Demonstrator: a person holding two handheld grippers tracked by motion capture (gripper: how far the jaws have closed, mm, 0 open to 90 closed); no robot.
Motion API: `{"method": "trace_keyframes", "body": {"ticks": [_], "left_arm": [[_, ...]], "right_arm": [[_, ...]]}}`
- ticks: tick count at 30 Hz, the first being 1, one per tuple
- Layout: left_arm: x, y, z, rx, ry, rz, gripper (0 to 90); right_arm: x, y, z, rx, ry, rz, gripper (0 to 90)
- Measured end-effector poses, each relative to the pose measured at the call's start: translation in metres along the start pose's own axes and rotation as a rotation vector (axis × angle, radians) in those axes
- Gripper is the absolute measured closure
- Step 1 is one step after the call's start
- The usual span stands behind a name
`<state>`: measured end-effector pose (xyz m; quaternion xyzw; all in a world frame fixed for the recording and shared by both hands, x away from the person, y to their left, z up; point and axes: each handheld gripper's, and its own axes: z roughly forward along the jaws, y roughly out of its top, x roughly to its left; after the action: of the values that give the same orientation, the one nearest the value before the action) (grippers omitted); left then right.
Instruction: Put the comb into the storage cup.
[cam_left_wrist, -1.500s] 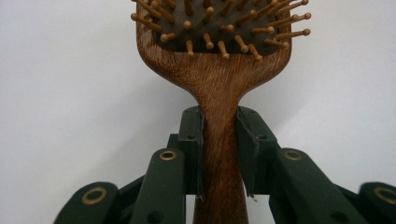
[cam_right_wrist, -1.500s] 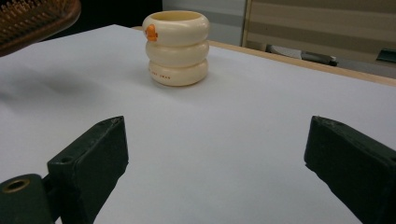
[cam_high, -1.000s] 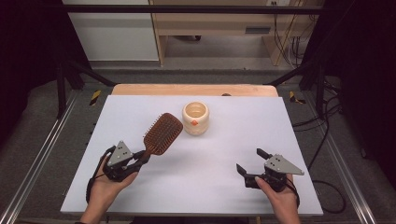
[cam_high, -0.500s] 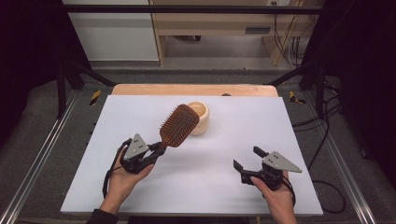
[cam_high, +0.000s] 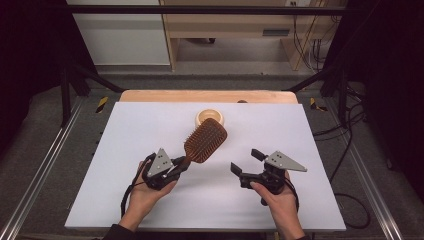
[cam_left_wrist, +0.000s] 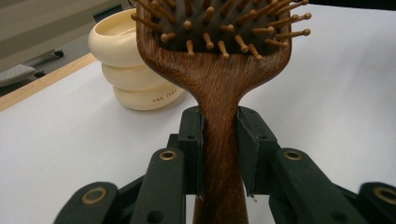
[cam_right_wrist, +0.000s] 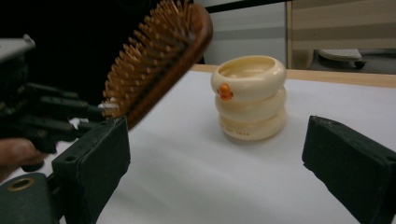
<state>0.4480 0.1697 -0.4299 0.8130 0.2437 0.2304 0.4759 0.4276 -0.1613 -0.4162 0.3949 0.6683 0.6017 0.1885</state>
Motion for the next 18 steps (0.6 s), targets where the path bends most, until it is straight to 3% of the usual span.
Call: {"method": "trace_keyframes", "body": {"ticks": [7,18], "left_arm": [[0.001,-0.001,-0.003,-0.017,0.014,-0.009,72.2],[0.005,-0.002,-0.011,-0.051,0.027,-0.019,72.2]], "right_arm": [[0.007,0.013,0.017,-0.014,0.031,0.047,8.0],[0.023,0.021,0.029,-0.008,0.060,0.017,7.2]]}}
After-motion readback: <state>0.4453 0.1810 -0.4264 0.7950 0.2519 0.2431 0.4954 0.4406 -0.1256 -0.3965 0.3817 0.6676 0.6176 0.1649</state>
